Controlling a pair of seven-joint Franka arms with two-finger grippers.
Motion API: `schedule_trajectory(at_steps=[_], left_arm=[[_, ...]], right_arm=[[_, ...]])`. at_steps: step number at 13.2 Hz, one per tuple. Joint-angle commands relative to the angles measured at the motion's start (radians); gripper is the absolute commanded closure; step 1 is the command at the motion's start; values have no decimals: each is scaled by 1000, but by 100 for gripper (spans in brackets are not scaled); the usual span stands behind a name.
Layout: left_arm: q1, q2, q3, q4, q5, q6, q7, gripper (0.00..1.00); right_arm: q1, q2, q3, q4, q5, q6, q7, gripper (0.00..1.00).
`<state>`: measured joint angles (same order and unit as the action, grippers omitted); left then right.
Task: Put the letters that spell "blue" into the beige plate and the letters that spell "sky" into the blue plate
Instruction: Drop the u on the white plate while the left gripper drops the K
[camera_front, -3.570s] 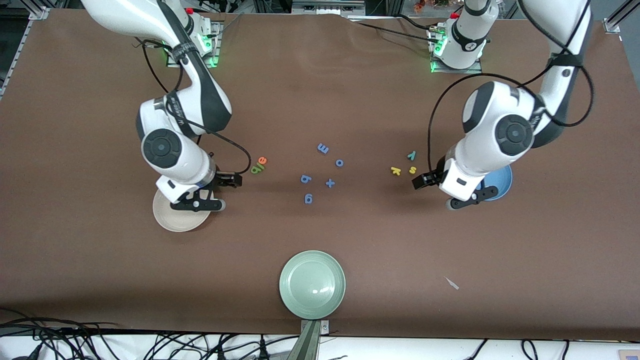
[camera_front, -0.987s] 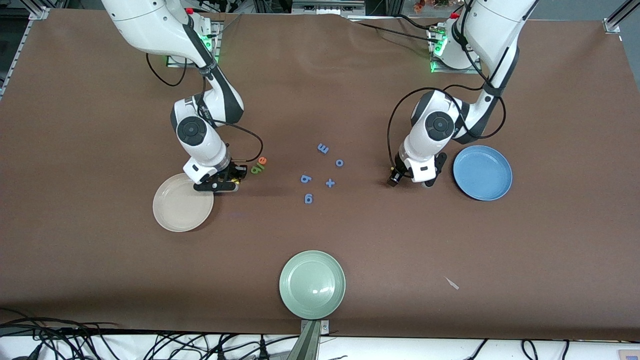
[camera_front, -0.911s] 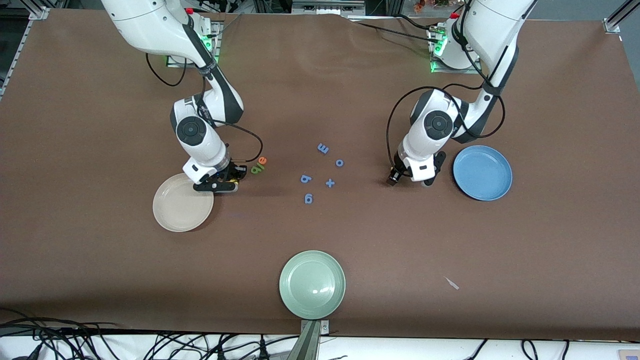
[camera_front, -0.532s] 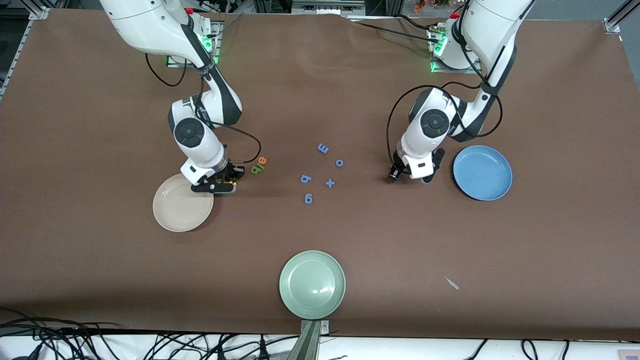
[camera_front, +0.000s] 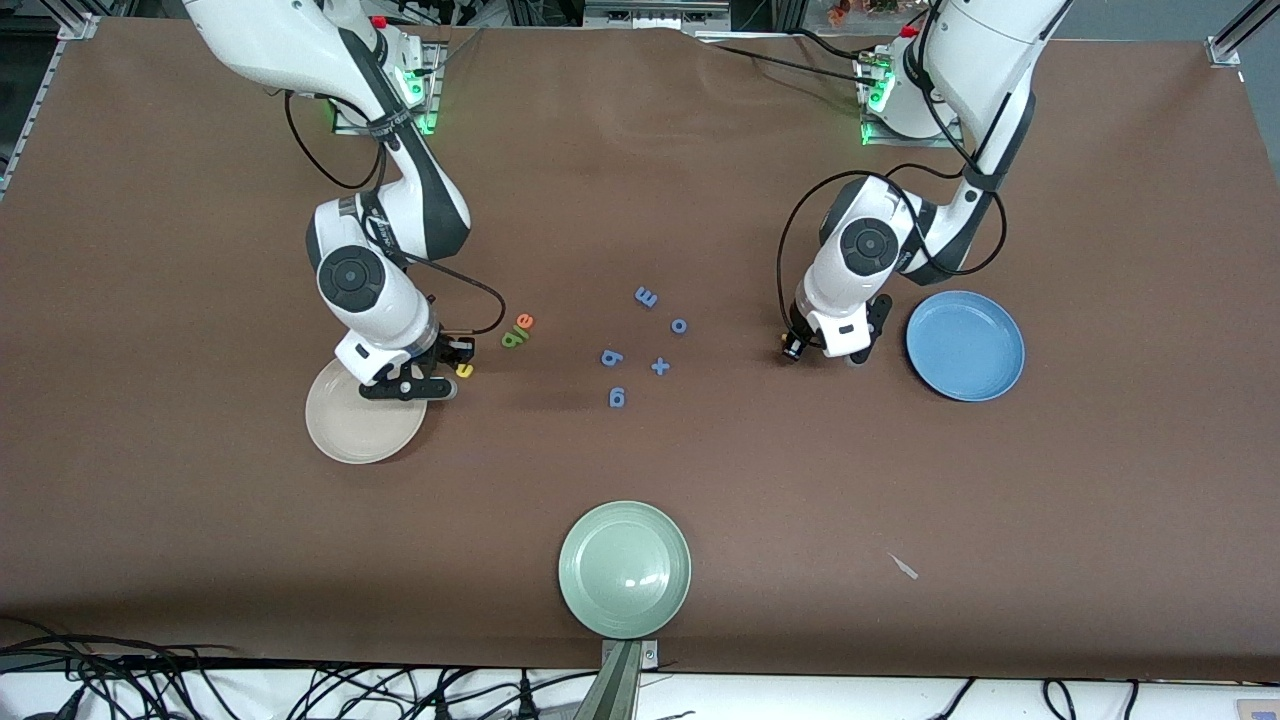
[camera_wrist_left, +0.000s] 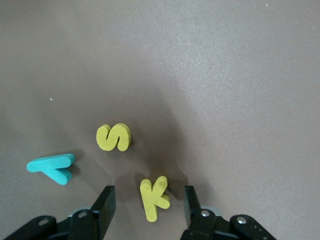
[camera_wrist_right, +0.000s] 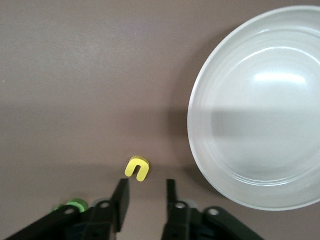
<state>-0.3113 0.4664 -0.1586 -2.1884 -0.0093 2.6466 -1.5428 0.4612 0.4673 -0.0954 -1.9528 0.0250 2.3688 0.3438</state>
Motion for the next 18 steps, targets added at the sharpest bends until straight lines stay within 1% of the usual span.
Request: schedule_trajectory(at_steps=[1, 3, 4, 6, 8, 10, 12, 13, 15, 16, 18], left_arm=[[0, -15, 1, -11, 28, -10, -23, 54], [3, -15, 1, -10, 61, -10, -25, 82], [3, -17, 2, -10, 66, -10, -25, 93], [8, -46, 2, -8, 66, -17, -30, 100], [62, -106, 1, 2, 71, -92, -20, 100], [109, -149, 1, 13, 71, -163, 31, 100], [179, -182, 2, 13, 71, -223, 139, 100], [217, -208, 1, 7, 71, -258, 214, 100], [300, -256, -4, 13, 71, -330, 330, 100], [323, -273, -2, 0, 71, -336, 395, 100], [391, -279, -4, -42, 71, -327, 533, 100]], right_arm=[[17, 50, 5, 3, 9, 55, 67, 17], [20, 59, 5, 5, 10, 70, 78, 17], [22, 80, 5, 8, 10, 90, 93, 17], [28, 106, 5, 6, 10, 136, 116, 17], [28, 108, 5, 5, 9, 136, 115, 19], [28, 108, 5, 2, 10, 135, 116, 27], [28, 108, 6, -14, 10, 135, 118, 38], [30, 105, 6, -23, 10, 135, 118, 45], [30, 100, 6, -28, 10, 132, 118, 57], [28, 97, 6, -34, 10, 132, 118, 61], [28, 94, 5, -34, 10, 127, 112, 76]])
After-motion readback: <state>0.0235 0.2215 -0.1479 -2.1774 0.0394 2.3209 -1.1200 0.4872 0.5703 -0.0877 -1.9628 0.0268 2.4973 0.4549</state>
